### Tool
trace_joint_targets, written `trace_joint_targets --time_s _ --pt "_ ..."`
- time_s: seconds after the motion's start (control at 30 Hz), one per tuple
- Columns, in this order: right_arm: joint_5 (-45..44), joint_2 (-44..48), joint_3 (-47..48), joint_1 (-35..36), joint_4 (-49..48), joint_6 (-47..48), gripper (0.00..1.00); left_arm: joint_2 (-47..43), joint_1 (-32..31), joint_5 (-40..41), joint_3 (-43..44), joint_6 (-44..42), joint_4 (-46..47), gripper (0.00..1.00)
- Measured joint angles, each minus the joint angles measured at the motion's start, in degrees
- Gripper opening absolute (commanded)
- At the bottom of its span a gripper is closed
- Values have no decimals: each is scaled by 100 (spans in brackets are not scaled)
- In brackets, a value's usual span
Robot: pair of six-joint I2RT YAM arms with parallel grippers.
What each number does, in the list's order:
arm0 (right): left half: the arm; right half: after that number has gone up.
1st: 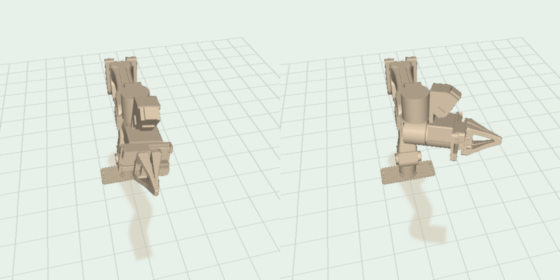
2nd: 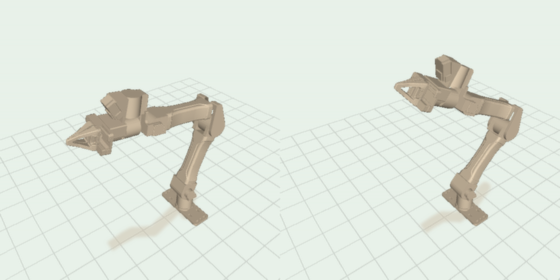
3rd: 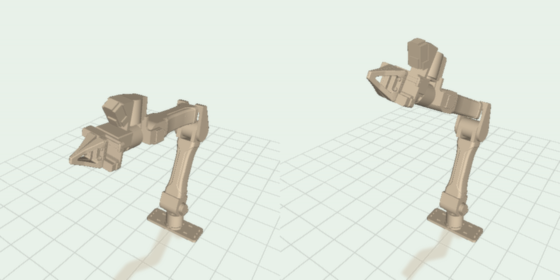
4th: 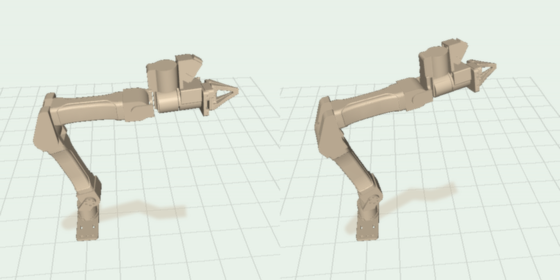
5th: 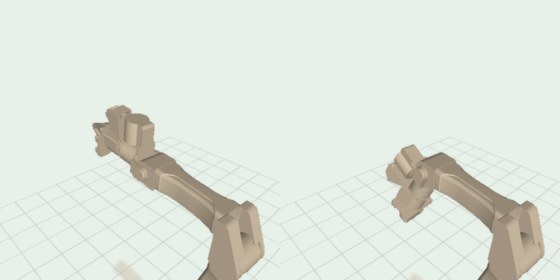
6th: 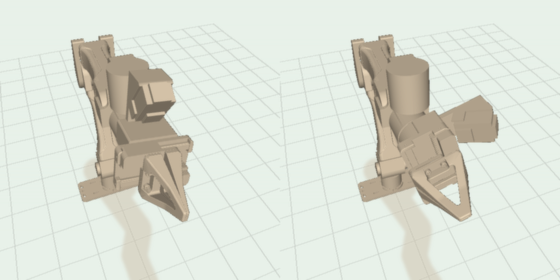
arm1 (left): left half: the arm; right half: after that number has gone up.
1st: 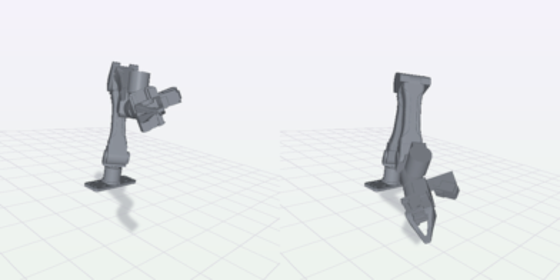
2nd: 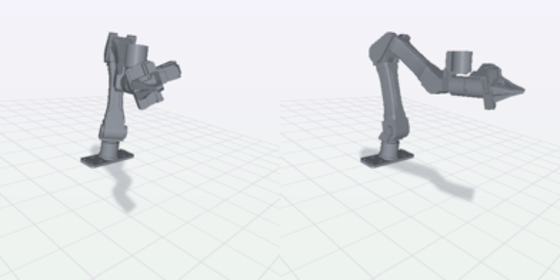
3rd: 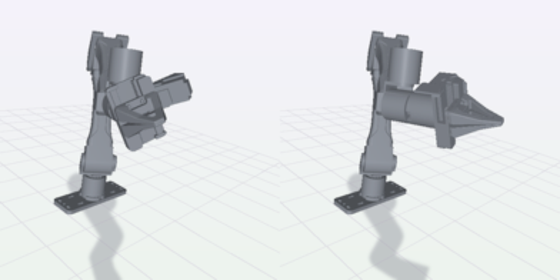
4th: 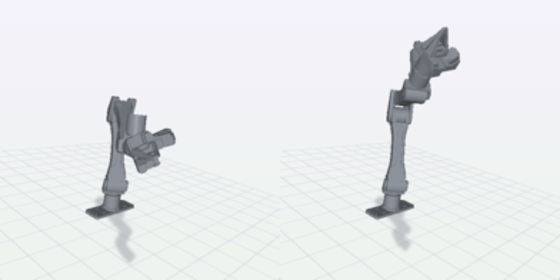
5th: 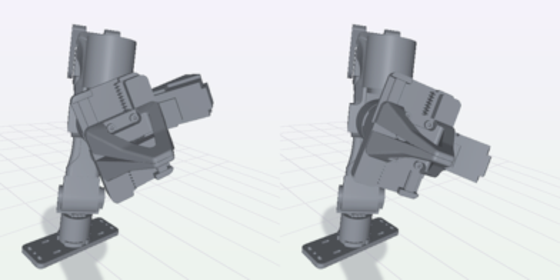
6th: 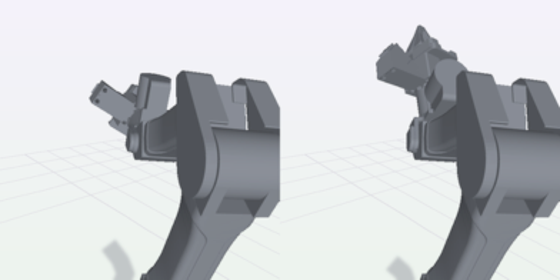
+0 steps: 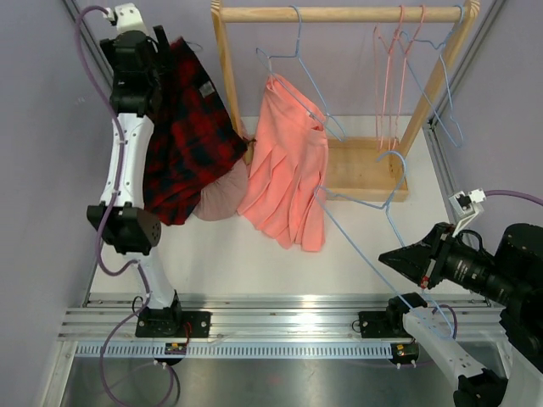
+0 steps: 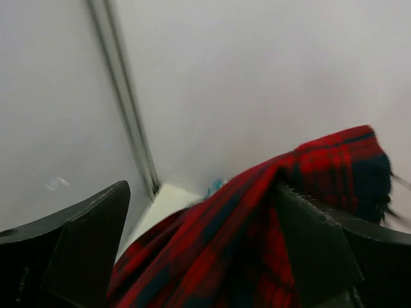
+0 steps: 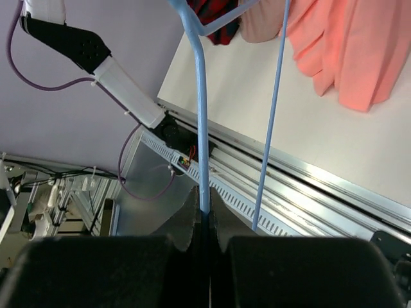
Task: Remove the skirt from the hanger
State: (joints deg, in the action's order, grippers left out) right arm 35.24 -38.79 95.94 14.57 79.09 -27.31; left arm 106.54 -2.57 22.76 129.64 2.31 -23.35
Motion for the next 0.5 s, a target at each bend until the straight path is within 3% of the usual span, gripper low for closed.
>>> trace_joint_targets --time_s 0.13,0.23,0.33,0.5 --pt "-555 -256 321 0 4 61 0 951 144 -144 179 745 -610 99" --pt "-1019 -686 1036 0 -63 160 0 1187 212 -175 -96 1102 -1102 99" --pt "-1386 -1134 1768 0 -221 256 0 632 249 -238 -1154 1305 -1215 99" --pt "-1786 -1738 2234 0 -841 354 0 -1615 223 -361 -3115 1580 -1104 99"
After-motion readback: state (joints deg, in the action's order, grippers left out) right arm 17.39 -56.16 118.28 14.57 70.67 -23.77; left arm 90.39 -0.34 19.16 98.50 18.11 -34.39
